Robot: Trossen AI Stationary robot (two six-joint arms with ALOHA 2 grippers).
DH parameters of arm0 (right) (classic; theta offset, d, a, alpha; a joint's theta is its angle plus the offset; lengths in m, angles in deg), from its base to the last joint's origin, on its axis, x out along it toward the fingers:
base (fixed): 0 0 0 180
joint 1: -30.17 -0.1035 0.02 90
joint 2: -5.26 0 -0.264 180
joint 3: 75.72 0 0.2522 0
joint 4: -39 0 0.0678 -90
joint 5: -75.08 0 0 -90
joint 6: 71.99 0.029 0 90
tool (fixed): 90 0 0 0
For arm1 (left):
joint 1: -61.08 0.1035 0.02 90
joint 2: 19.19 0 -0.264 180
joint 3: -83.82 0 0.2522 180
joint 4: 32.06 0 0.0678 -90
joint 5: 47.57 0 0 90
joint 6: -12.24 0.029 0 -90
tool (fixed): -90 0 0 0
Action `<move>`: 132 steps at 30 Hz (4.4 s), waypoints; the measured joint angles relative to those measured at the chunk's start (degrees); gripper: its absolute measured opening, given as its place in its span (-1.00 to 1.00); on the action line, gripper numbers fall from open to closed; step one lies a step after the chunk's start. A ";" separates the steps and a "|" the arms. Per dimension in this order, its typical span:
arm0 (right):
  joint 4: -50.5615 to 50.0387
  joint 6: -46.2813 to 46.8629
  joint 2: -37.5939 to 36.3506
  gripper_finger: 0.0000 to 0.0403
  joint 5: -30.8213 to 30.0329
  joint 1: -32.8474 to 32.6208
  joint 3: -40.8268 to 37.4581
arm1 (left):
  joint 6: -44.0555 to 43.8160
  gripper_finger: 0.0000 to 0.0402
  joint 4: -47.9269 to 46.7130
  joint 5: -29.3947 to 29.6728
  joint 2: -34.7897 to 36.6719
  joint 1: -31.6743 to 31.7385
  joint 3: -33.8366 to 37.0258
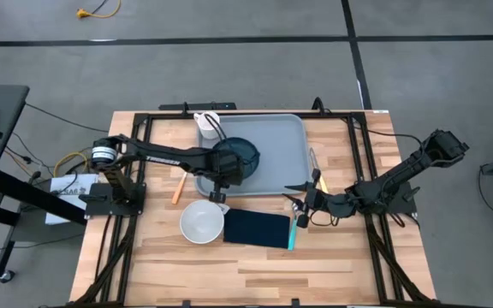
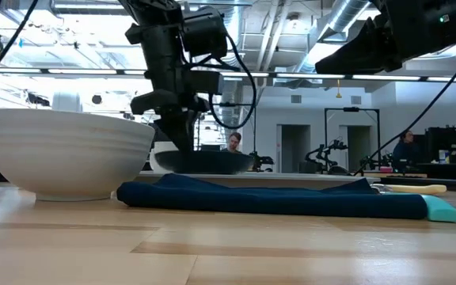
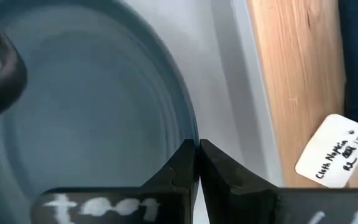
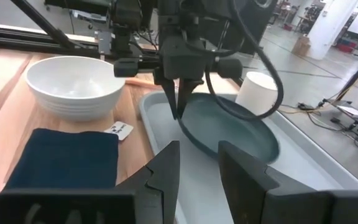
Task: Set up tray
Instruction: Put the green plate below the white mug on the gray tray, then put the white bowl on the green plate on the gray tray
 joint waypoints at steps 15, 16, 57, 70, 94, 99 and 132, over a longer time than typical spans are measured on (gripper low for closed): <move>-0.06 0.02 0.00 -0.49 0.00 0.00 0.00 | -2.12 -1.00 -1.29 0.08 -0.26 0.61 -0.02; -0.06 0.02 0.00 -0.49 0.00 0.00 0.00 | -2.16 -0.99 -1.62 0.00 -0.26 0.61 -0.02; -2.09 1.14 0.00 -0.49 0.06 0.00 0.02 | -18.42 -0.72 -19.68 -19.83 7.40 -8.74 -10.58; -2.05 1.68 0.00 -0.49 0.12 -0.01 0.02 | -39.34 -0.72 -17.06 1.49 9.38 -34.60 -6.88; -2.01 2.14 0.00 -0.49 0.15 0.00 0.02 | -51.01 -0.34 -17.43 9.68 9.29 -44.97 -6.70; -2.01 2.14 0.00 -0.49 0.15 -0.01 0.02 | -51.52 -0.31 -15.49 8.07 9.22 -44.17 -2.51; -1.66 2.12 0.24 -0.49 0.15 -0.02 0.00 | -47.94 -0.31 -16.35 5.49 3.50 -42.05 -0.17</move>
